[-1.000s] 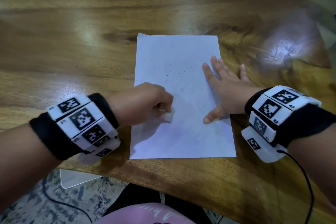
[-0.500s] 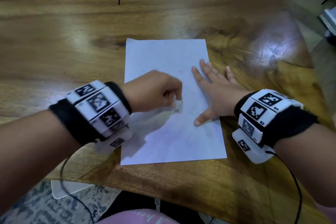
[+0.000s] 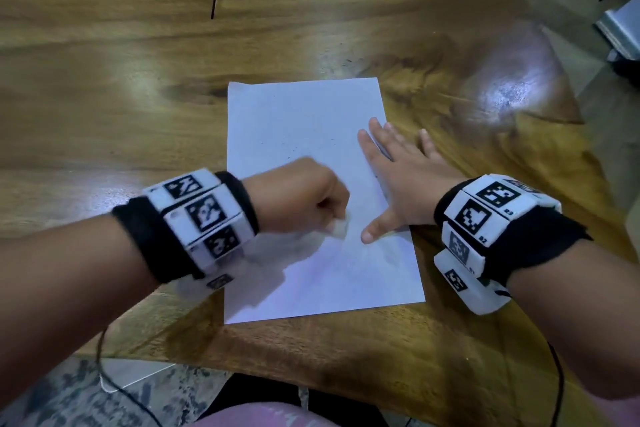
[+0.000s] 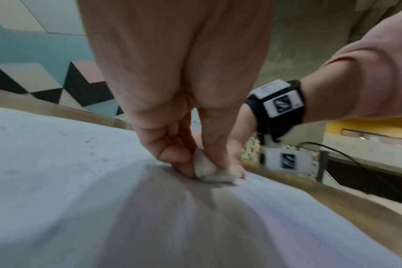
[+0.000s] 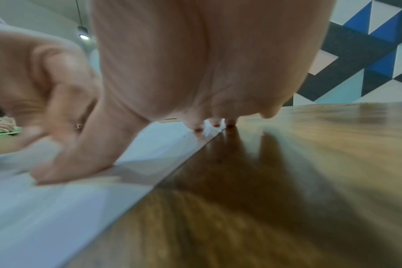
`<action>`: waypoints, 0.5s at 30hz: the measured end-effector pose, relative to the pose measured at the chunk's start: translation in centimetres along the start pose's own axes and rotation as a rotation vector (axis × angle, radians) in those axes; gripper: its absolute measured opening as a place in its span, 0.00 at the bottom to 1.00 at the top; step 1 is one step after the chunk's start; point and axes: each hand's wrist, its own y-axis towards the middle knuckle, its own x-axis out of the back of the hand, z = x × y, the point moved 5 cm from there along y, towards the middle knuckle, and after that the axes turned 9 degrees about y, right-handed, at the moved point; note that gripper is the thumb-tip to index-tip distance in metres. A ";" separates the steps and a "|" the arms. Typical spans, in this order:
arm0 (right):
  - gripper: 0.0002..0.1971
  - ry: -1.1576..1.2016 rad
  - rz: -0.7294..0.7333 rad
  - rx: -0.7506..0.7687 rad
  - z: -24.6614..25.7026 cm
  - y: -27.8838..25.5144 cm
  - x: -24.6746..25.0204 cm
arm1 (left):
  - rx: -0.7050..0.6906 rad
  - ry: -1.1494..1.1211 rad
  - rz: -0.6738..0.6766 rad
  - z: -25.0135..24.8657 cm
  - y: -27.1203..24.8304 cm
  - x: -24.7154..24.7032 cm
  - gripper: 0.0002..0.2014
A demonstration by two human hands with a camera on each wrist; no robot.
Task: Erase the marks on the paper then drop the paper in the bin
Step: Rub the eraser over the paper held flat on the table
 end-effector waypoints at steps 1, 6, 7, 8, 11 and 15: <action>0.73 0.000 0.003 0.001 0.0 0.0 0.0 | 0.023 -0.002 -0.059 0.2 1.0 0.8 0.02; 0.73 0.007 0.011 -0.003 0.0 0.1 0.0 | 0.036 0.018 -0.091 0.3 1.7 1.1 0.04; 0.73 0.006 0.012 -0.006 0.0 0.1 0.0 | 0.015 0.024 -0.036 0.2 0.7 0.4 0.05; 0.73 0.005 0.014 -0.010 0.0 0.1 0.0 | -0.008 0.029 0.032 0.1 -0.4 -0.3 0.05; 0.73 0.010 0.017 -0.013 0.1 0.0 0.0 | -0.046 0.047 0.149 0.2 -1.6 -1.3 0.03; 0.73 0.010 0.018 -0.018 0.2 0.0 0.0 | -0.020 0.085 -0.026 0.1 0.7 0.6 0.05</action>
